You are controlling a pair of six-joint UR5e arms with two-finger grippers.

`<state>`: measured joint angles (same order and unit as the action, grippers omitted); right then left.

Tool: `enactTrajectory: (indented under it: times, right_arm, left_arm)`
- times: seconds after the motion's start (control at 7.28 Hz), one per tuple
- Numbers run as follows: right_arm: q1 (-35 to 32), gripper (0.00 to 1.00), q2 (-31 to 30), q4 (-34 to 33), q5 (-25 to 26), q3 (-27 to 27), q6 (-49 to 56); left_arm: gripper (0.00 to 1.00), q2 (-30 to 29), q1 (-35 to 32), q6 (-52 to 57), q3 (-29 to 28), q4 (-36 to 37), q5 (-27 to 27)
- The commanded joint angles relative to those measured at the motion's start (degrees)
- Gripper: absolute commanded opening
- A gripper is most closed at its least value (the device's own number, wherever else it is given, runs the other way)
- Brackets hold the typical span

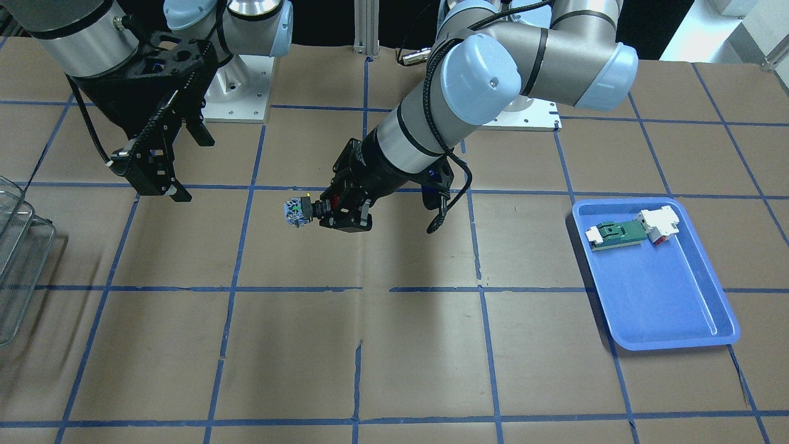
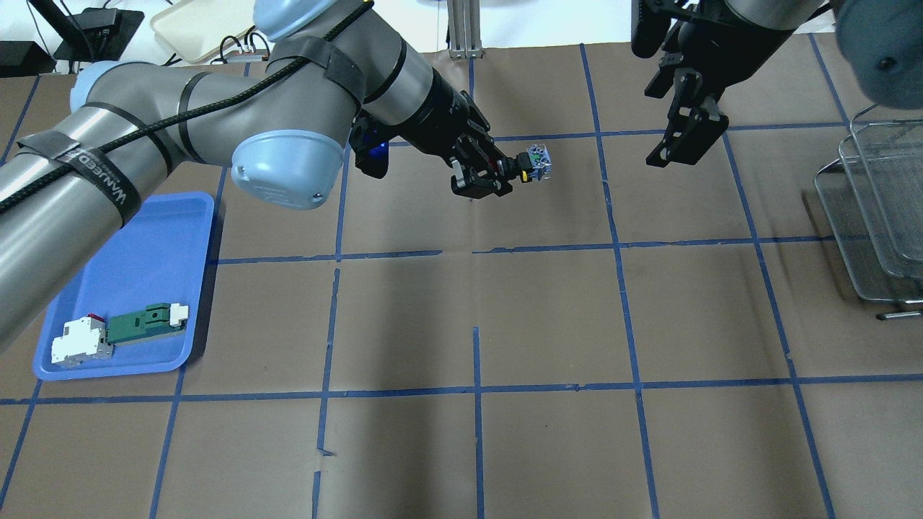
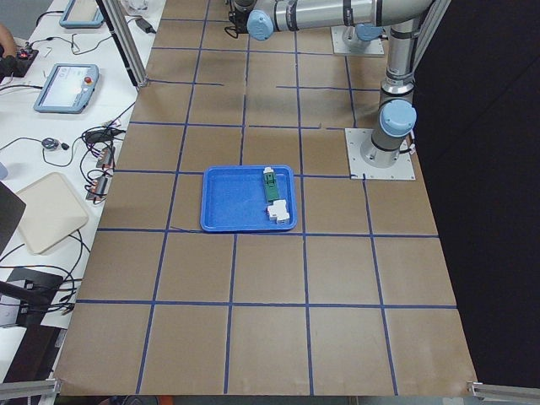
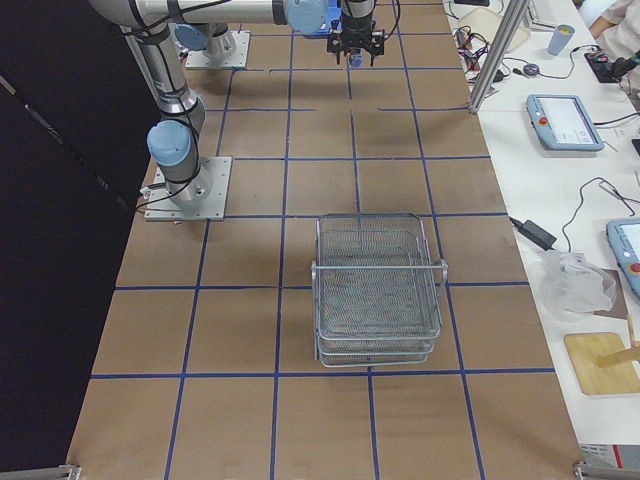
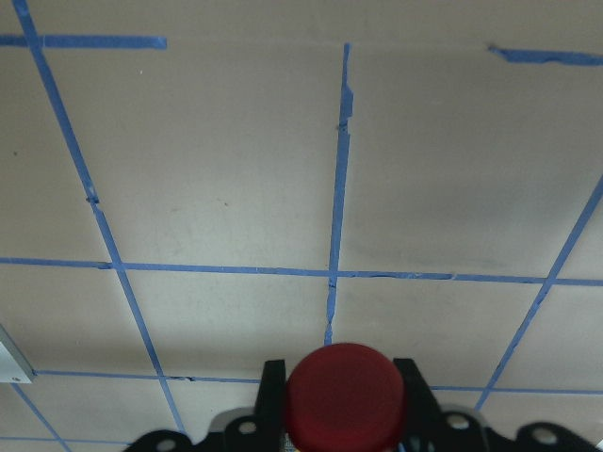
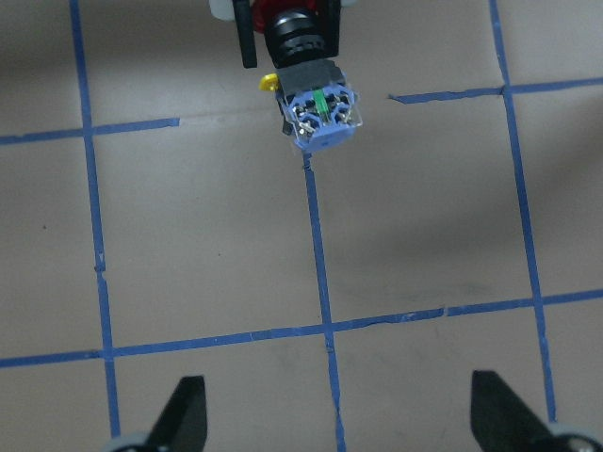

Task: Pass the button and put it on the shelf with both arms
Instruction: 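Lift the button and carry it toward the right gripper while the right gripper lowers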

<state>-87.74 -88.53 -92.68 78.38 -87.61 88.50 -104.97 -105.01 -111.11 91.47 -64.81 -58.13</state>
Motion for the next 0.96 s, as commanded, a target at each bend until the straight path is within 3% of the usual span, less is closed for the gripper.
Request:
enactTrajectory:
  times: [0.0,0.27,0.41,0.82]
  right_arm:
    - [0.72,0.97,0.29,1.44,-4.25,-0.19,9.83]
    - [2.21,0.98,0.90,5.14,-9.35,-0.19,14.93]
    - [2.57,0.98,1.95,5.23,-9.47,-0.36,14.42]
    - [1.00,1.00,5.28,4.70,-9.74,-0.45,4.76]
  left_arm:
    - [0.00,-0.06,-2.30,-2.00,-0.07,0.56,-1.80]
    - [0.00,-0.14,-3.36,-3.06,-0.07,0.65,-2.26]
    - [0.00,-0.06,-3.45,-3.15,-0.07,0.65,-2.26]
    - [0.00,-0.06,-3.71,-3.85,-0.59,0.65,-2.17]
